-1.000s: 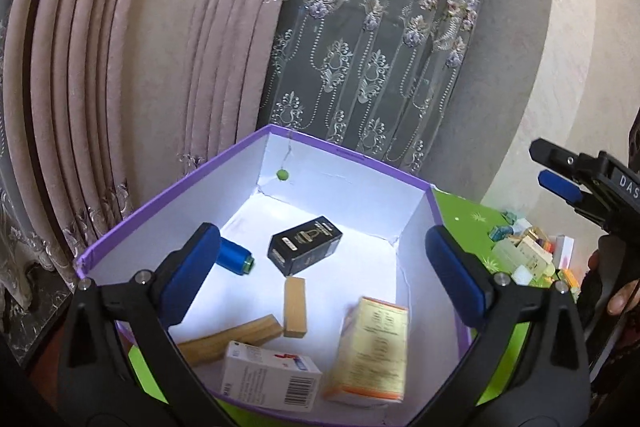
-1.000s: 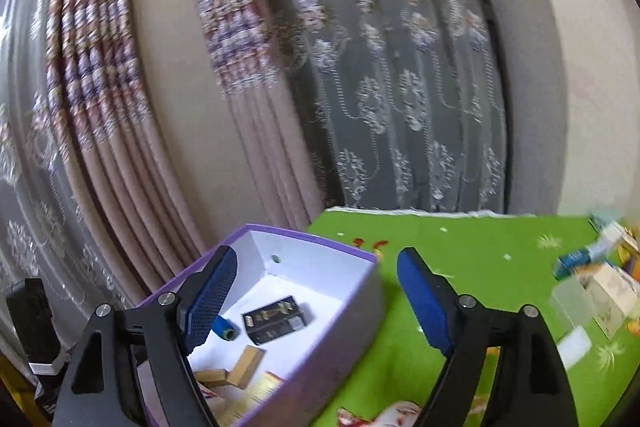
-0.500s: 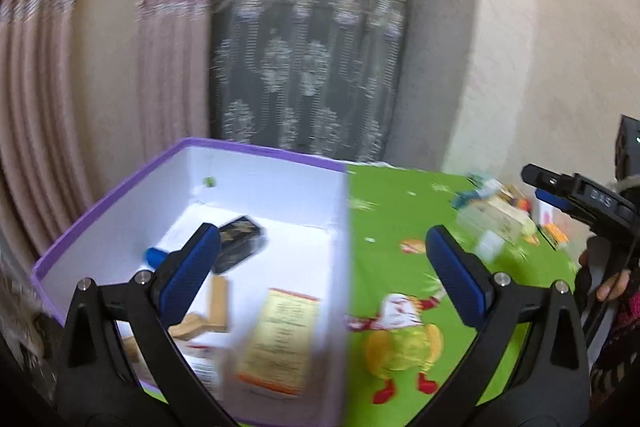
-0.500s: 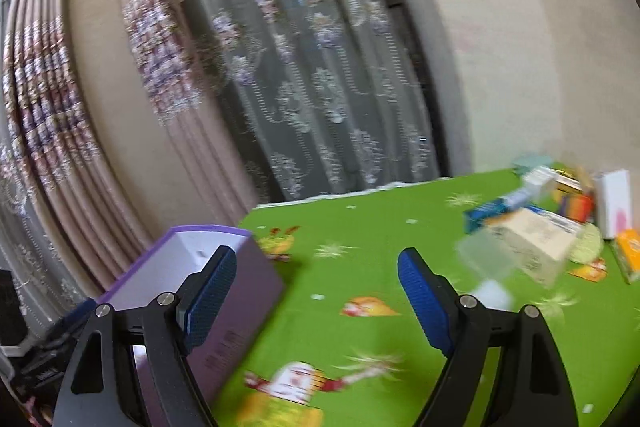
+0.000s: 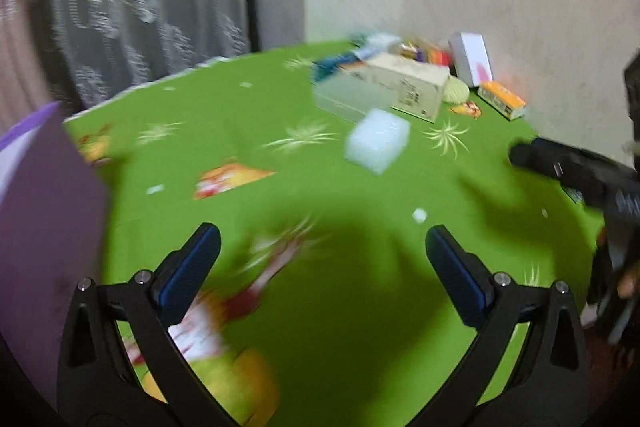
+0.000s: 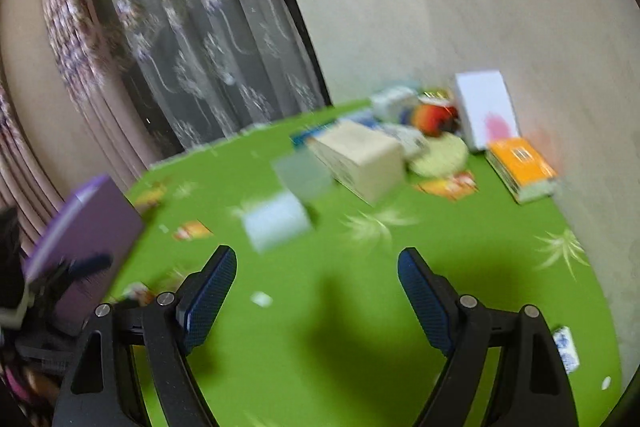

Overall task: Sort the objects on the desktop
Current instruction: 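Grasp the white foam sponge with the left gripper while the right grasps a cream box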

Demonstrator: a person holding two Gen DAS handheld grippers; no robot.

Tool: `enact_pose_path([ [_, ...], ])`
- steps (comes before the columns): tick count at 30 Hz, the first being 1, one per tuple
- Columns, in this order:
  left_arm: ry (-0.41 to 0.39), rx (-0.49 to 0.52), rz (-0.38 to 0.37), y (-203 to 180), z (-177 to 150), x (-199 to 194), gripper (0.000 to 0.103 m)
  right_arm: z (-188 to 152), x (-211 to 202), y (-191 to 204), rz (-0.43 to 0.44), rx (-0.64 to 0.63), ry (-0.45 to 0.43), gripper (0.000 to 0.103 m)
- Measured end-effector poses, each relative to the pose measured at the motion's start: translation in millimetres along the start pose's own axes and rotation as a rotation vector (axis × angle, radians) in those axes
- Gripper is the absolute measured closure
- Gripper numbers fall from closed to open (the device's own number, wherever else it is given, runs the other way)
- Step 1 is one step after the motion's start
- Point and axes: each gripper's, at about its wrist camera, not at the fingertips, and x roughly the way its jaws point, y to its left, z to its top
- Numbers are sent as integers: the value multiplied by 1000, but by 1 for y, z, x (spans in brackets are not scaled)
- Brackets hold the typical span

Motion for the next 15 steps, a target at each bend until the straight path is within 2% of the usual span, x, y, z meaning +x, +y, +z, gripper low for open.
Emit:
enact_pose_path([
  [5, 49, 61, -43, -23, 27, 49, 1, -8, 11, -22, -5, 17, 45, 19],
  [8, 105, 103, -33, -37, 43, 81, 1, -5, 18, -26, -4, 28, 61, 19],
  [11, 119, 145, -13, -46, 54, 102, 1, 6, 30, -27, -20, 4, 74, 19],
  [15, 170, 100, -62, -42, 62, 118, 0, 32, 52, -22, -69, -101, 82, 19],
])
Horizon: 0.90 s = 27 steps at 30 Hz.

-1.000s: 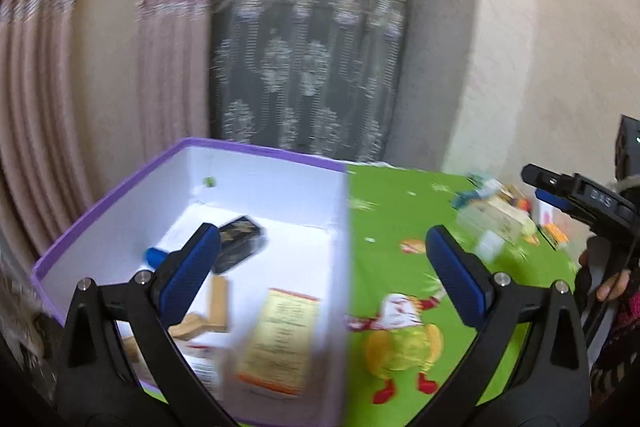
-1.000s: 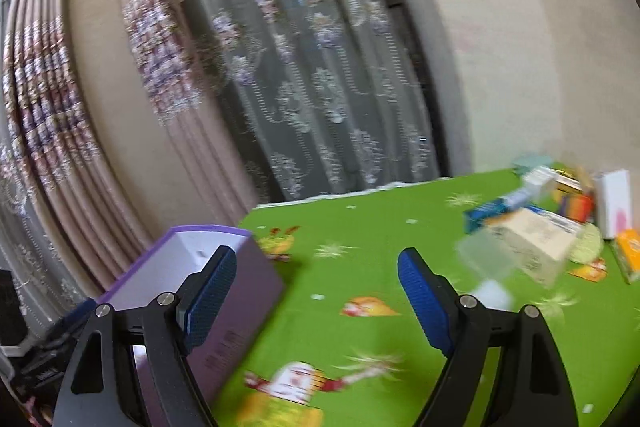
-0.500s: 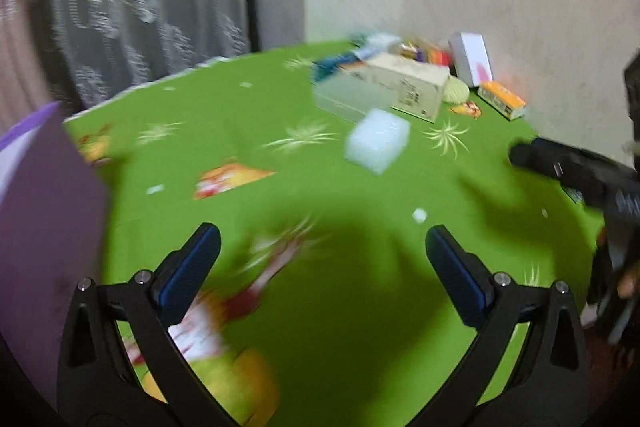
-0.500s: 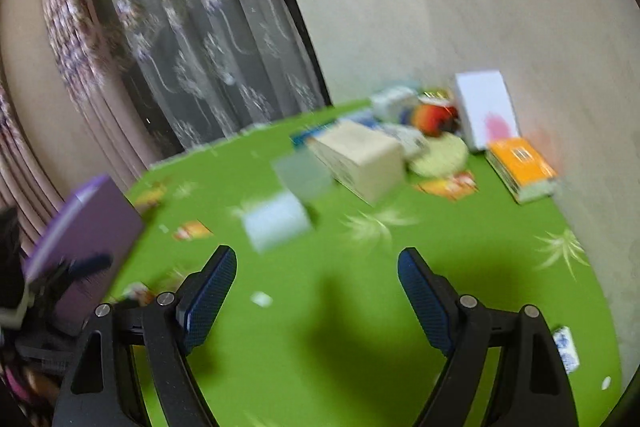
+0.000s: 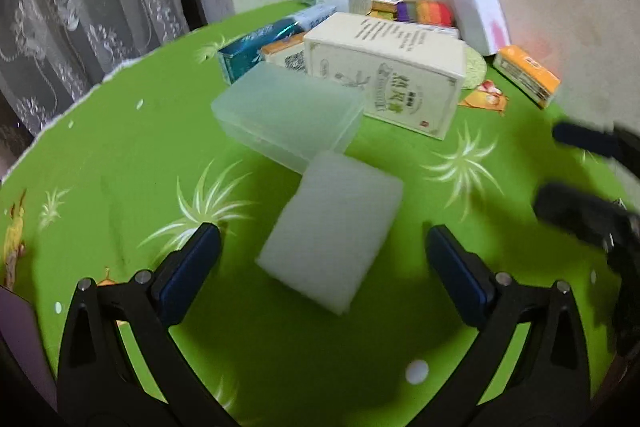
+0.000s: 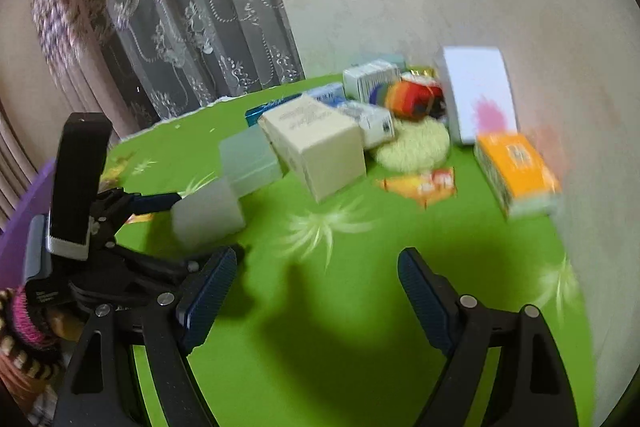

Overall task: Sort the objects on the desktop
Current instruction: 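Grasp the white foam sponge with the left gripper while the right grasps a cream box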

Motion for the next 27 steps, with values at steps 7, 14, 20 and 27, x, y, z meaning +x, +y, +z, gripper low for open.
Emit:
enact_pose_path([
  [7, 4, -9, -4, 0, 1, 0, 0, 62, 51, 28, -71, -299, 14, 19],
  [14, 5, -6, -12, 3, 1, 0, 1, 66, 106, 51, -89, -513, 182, 35],
  [20, -68, -95, 5, 18, -7, -14, 58, 35, 78, 43, -37, -401, 148, 50],
  [27, -85, -181, 19, 26, -38, -38, 58, 2, 41, 43, -28, -233, 138, 50],
])
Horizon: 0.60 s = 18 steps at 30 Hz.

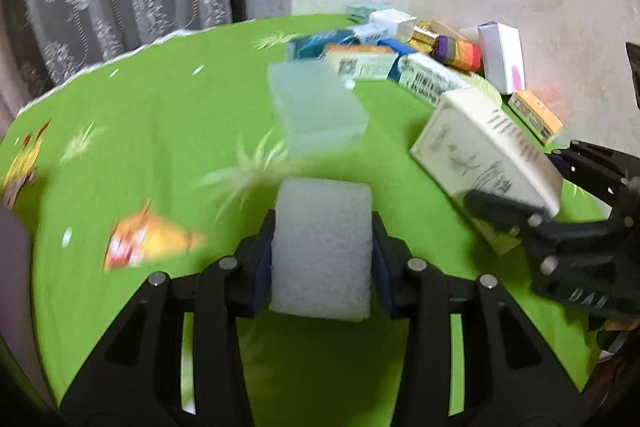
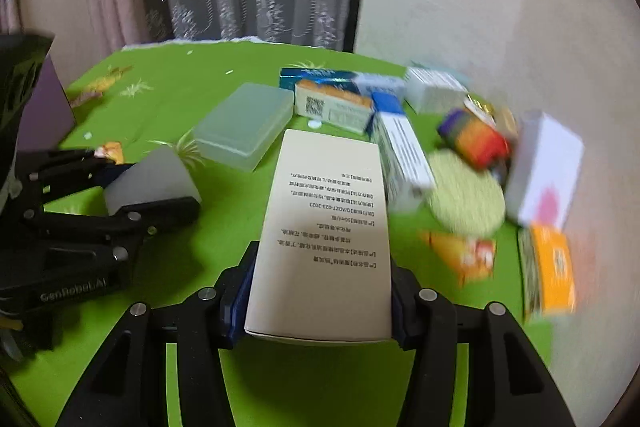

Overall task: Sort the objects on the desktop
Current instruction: 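Grasp the white foam sponge with the left gripper while the right grasps a cream box, then carry the foam sponge and cream box into the purple box and release both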

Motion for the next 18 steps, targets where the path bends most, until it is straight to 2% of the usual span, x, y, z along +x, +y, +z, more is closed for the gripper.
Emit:
enact_pose_path([
  [11, -43, -6, 36, 19, -70, -74, 58, -43, -35, 26, 61, 91, -40, 51],
  [18, -104, -15, 34, 29, -93, -128, 58, -54, -55, 54, 79, 89, -71, 51],
])
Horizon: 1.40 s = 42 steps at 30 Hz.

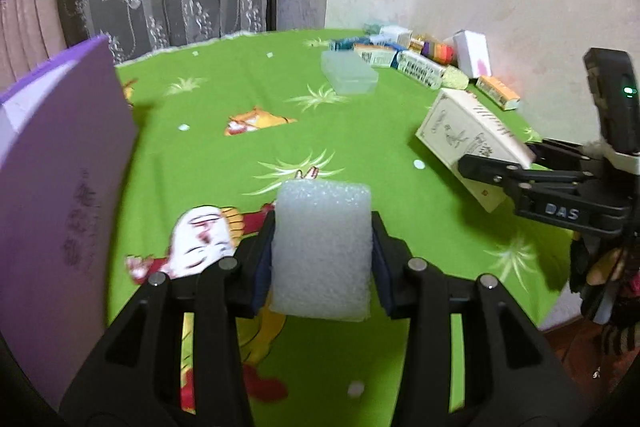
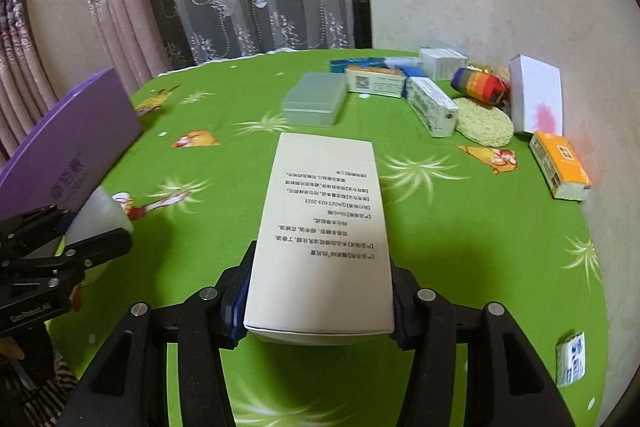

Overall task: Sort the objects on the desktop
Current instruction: 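Carry the foam sponge and cream box into the purple box and release both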

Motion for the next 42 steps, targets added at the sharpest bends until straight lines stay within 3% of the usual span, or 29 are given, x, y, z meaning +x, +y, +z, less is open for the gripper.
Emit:
enact_pose_path([
  [7, -135, 7, 25, 11, 10, -57, 58, 22, -24, 35, 9, -45, -70, 51],
  [15, -235, -58, 58, 48, 14, -100, 57, 50, -46, 80, 29, -118, -139, 51],
  [30, -348, -189, 177, 131, 1, -139, 57, 105, -65, 181, 88, -314, -235, 51],
  [42, -371, -317, 238, 189, -17, -158, 57, 135, -45, 285, 144, -496, -275, 51],
])
